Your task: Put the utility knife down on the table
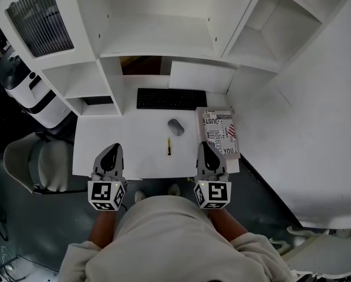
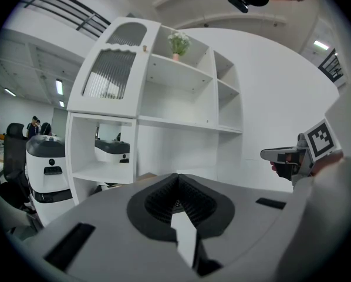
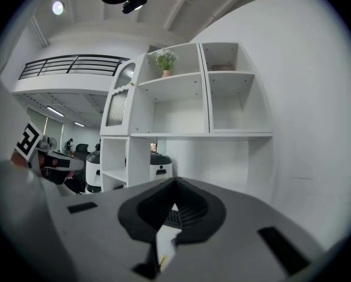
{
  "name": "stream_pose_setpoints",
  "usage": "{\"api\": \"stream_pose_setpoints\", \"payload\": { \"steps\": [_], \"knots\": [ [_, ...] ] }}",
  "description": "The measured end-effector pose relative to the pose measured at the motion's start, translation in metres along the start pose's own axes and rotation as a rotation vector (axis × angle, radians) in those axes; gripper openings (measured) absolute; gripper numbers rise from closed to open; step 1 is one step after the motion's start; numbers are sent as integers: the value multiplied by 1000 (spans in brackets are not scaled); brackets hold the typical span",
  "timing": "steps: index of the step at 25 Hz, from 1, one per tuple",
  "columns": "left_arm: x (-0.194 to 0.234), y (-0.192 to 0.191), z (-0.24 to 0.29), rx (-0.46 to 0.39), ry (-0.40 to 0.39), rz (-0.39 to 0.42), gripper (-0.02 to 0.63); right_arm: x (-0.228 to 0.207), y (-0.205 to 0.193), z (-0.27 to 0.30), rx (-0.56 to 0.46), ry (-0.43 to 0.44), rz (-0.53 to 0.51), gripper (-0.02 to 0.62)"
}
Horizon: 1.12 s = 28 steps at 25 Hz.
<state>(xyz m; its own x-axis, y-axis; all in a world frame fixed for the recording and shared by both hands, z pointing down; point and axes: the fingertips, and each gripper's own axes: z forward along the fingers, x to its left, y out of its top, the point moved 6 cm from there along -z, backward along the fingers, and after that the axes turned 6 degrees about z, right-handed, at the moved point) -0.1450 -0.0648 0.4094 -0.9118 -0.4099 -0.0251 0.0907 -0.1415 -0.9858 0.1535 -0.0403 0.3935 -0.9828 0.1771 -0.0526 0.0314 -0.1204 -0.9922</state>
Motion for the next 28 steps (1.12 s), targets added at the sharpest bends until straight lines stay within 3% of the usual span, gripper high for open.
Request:
{"api": "stream_pose_setpoints", "payload": {
  "steps": [28],
  "knots": [
    [2,-2,13,16,0,7,0,-6,-3,14,1,13,4,3]
  ]
}}
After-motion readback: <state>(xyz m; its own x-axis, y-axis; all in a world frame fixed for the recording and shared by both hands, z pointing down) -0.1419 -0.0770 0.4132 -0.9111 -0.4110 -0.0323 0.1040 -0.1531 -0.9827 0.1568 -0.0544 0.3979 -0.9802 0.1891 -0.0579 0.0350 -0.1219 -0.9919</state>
